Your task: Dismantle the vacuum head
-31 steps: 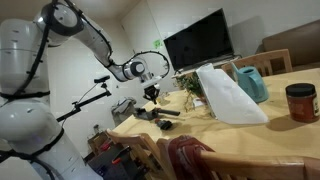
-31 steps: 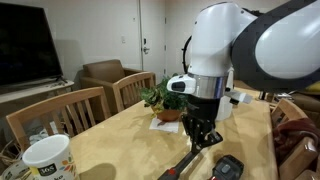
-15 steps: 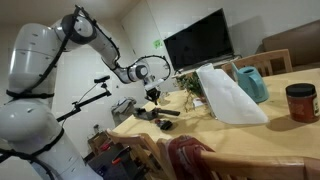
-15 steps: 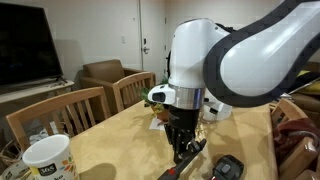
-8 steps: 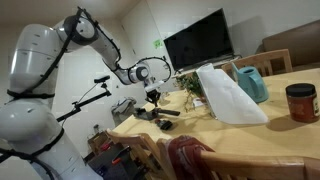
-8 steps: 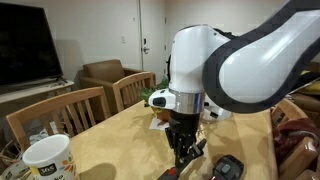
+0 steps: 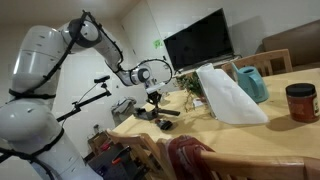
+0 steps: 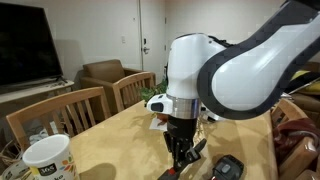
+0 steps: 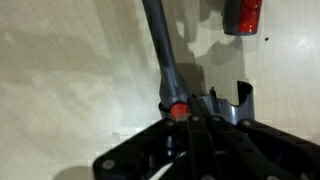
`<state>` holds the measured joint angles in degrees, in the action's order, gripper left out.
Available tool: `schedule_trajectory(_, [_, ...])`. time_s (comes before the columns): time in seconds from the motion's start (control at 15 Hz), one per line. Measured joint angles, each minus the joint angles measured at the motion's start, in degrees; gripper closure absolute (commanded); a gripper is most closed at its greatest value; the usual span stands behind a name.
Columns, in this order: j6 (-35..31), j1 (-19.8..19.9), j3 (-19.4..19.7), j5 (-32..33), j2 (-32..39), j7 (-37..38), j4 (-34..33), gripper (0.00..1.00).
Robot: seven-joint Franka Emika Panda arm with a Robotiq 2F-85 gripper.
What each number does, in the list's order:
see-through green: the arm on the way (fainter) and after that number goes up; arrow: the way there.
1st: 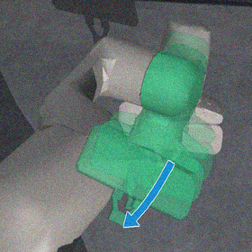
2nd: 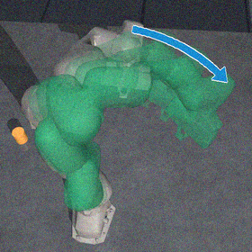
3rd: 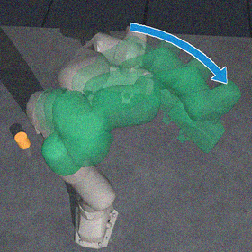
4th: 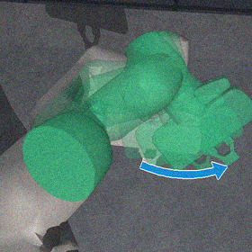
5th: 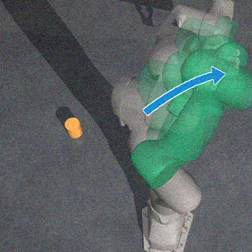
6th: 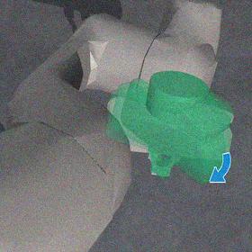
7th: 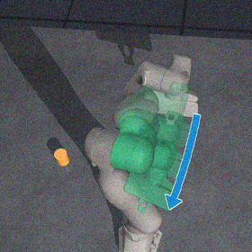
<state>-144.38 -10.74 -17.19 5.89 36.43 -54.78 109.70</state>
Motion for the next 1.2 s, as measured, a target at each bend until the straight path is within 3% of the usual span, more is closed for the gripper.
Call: schedule_trajectory(1.2, [7.0, -0.8, 0.3, 0.3, 4.7, 0.0, -8.1, 1.0])
